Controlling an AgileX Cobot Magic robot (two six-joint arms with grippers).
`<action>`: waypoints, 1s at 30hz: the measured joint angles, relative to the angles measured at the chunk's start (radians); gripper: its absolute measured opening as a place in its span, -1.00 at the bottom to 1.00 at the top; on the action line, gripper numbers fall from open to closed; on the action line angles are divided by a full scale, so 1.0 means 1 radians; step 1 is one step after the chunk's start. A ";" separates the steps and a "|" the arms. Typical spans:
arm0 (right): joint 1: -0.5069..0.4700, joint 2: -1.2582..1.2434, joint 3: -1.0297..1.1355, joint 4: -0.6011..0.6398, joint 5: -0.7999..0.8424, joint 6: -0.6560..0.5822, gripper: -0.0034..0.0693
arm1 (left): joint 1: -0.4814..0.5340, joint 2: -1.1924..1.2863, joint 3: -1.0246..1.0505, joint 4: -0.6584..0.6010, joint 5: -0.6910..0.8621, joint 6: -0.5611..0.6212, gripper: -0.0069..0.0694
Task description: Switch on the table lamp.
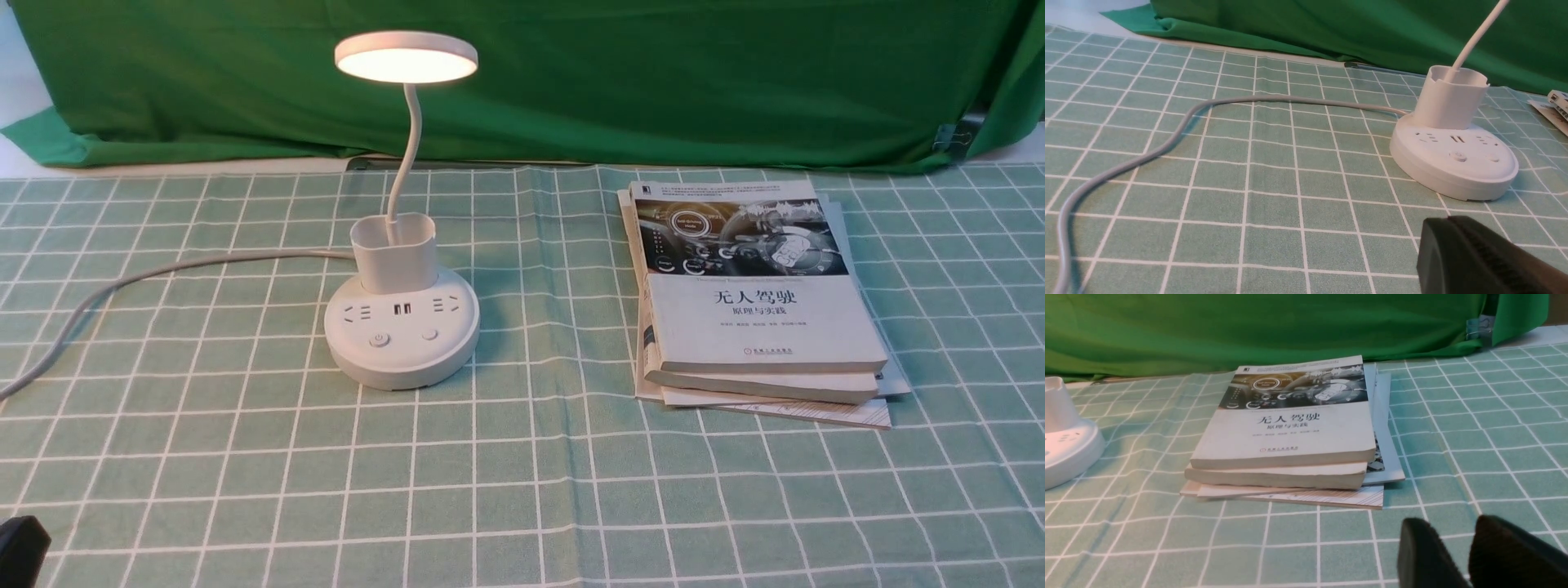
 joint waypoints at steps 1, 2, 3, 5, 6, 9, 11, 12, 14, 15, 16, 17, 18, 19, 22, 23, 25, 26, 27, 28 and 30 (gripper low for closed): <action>0.000 0.000 0.000 0.000 0.000 0.000 -0.25 | 0.000 0.000 0.000 0.000 -0.002 0.000 -0.81; 0.000 0.000 0.000 0.000 0.000 -0.001 -0.25 | 0.000 0.000 0.000 0.000 -0.005 0.000 -0.81; 0.000 0.000 0.000 0.000 0.000 -0.001 -0.25 | 0.000 0.000 0.000 0.000 -0.007 0.000 -0.81; 0.000 0.000 0.000 0.000 0.000 -0.001 -0.25 | 0.000 0.000 0.000 0.000 -0.009 0.013 -0.81; 0.000 0.000 0.000 0.000 0.000 -0.001 -0.25 | 0.000 0.000 0.000 0.000 -0.010 0.025 -0.81; 0.000 0.000 0.000 0.000 0.000 -0.001 -0.25 | 0.000 0.000 0.000 0.000 -0.015 0.046 -0.81; 0.000 0.000 0.000 0.000 0.000 -0.001 -0.25 | 0.000 0.000 0.000 0.000 -0.016 0.048 -0.81; 0.000 0.000 0.000 0.000 0.000 -0.001 -0.25 | 0.000 0.000 0.000 0.000 -0.016 0.048 -0.81; 0.000 0.000 0.000 0.000 0.000 -0.001 -0.25 | 0.000 0.000 0.000 0.000 -0.016 0.048 -0.81; 0.000 0.000 0.000 0.000 0.000 -0.001 -0.25 | 0.000 0.000 0.000 0.000 -0.016 0.048 -0.81; 0.000 0.000 0.000 0.001 0.000 -0.001 -0.25 | 0.000 0.000 0.000 0.000 -0.016 0.048 -0.81; 0.000 0.000 0.000 0.001 0.000 -0.001 -0.25 | 0.000 0.000 0.000 0.000 -0.016 0.048 -0.81; 0.000 0.000 0.000 0.001 0.000 -0.001 -0.25 | 0.000 0.000 0.000 0.000 -0.016 0.048 -0.81; 0.000 0.000 0.000 0.001 0.000 -0.001 -0.25 | 0.000 0.000 0.000 0.000 -0.016 0.048 -0.81; 0.000 0.000 0.000 0.001 0.000 -0.001 -0.25 | 0.000 0.000 0.000 0.000 -0.016 0.048 -0.81; 0.000 0.000 0.000 0.001 0.000 -0.001 -0.25 | 0.000 0.000 0.000 0.000 -0.016 0.049 -0.81; 0.000 0.000 0.000 0.001 0.000 -0.001 -0.25 | 0.000 0.000 0.000 0.000 -0.016 0.057 -0.81; 0.000 0.000 0.000 0.001 0.000 -0.001 -0.25 | 0.000 0.000 0.000 0.000 -0.016 0.062 -0.81; 0.000 0.000 0.000 0.001 0.000 -0.001 -0.25 | 0.000 0.000 0.000 0.000 -0.016 0.064 -0.81; 0.000 0.000 0.000 0.001 0.000 -0.001 -0.25 | 0.000 0.000 0.000 0.000 -0.016 0.066 -0.81; 0.000 0.000 0.000 0.001 0.000 -0.001 -0.25 | 0.000 0.000 0.000 0.000 -0.016 0.067 -0.81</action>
